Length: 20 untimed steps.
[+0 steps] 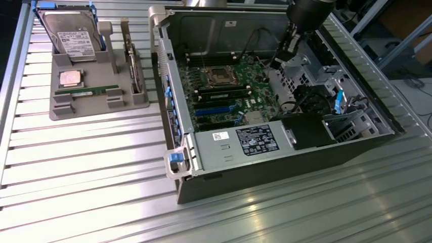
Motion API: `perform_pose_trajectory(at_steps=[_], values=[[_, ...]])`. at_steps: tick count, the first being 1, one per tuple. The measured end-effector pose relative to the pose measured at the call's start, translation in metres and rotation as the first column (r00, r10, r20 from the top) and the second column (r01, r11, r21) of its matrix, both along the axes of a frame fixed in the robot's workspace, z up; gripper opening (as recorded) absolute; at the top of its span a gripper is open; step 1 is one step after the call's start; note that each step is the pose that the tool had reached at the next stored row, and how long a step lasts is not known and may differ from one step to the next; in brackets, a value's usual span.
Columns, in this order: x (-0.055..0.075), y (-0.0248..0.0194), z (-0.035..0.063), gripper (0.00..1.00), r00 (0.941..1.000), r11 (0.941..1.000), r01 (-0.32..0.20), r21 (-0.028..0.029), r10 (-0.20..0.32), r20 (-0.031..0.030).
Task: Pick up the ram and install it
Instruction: 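Press down the ram until it locks into place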
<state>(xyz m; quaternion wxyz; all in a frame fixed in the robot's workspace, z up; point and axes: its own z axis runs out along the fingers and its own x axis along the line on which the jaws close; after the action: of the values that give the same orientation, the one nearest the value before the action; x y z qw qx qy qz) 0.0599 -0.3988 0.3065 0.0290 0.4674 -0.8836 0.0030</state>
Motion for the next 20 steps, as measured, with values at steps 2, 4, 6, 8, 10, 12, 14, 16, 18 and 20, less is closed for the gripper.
perform_pose_trajectory(at_steps=[2, 4, 6, 8, 10, 12, 14, 16, 18, 20], values=[[0.0, 0.0, 0.0, 0.11, 0.9995, 0.9995, 0.031, -0.0001, -0.031, 0.0], [0.0, 0.0, 0.0, 0.11, 0.9988, 0.9988, 0.049, 0.0, -0.049, 0.0], [0.0, 0.0, 0.0, 0.11, 0.9977, 0.9977, 0.067, 0.0, -0.067, 0.0], [0.0, 0.0, 0.0, 0.11, 0.9964, 0.9964, 0.084, -0.0001, -0.084, 0.0], [0.0, 0.0, 0.0, 0.11, 0.9955, 0.9955, 0.095, 0.0, -0.095, 0.0], [0.0, 0.0, 0.0, 0.11, 0.9932, 0.9932, 0.117, 0.0, -0.117, 0.0], [0.0, 0.0, -0.0001, 0.11, 0.989, 0.989, 0.148, -0.0002, -0.148, 0.0001], [0.0, 0.0, -0.0001, 0.11, 0.9814, 0.9814, 0.192, -0.0005, -0.192, 0.0001], [0.0, 0.0, -0.0001, 0.11, 0.9728, 0.9728, 0.232, -0.0009, -0.232, 0.0002], [0.0, 0.0, -0.0001, 0.11, 0.9655, 0.9655, 0.26, -0.0015, -0.26, 0.0003]])
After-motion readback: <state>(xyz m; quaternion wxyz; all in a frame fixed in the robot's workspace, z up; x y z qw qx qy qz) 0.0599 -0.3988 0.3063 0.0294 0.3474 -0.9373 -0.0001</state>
